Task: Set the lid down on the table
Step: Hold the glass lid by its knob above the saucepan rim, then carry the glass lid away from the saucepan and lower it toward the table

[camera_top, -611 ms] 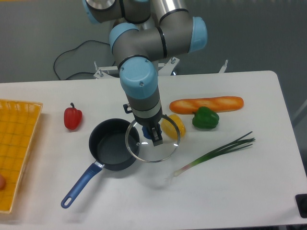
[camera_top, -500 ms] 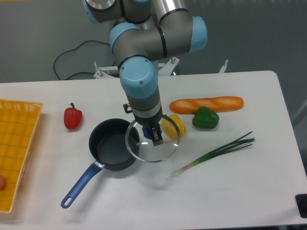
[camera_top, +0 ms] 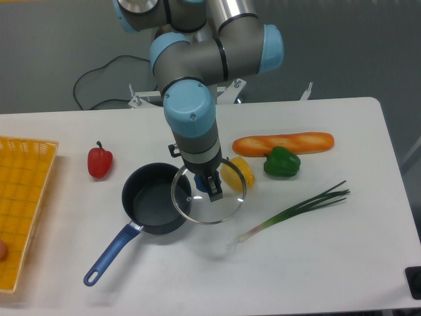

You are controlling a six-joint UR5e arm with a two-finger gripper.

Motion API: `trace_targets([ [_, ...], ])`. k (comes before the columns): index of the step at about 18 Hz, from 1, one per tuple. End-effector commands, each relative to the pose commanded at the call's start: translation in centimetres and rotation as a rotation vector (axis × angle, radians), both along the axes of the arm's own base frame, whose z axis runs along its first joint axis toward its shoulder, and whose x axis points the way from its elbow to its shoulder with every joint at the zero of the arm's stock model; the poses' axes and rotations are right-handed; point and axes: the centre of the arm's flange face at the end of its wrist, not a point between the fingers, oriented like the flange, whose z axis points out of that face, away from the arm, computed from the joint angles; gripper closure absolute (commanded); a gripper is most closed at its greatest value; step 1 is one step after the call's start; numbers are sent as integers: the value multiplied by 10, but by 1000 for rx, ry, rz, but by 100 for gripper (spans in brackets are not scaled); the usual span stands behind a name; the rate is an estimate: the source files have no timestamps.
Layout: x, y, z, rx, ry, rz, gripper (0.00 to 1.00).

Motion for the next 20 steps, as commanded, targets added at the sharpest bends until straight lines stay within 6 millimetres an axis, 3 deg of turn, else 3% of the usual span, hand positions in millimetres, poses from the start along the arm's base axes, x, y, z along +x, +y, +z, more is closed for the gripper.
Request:
trace_targets([
  [12, -10, 13, -21, 10, -29, 70, 52],
  [20, -31, 19, -37, 22, -25, 203, 51],
])
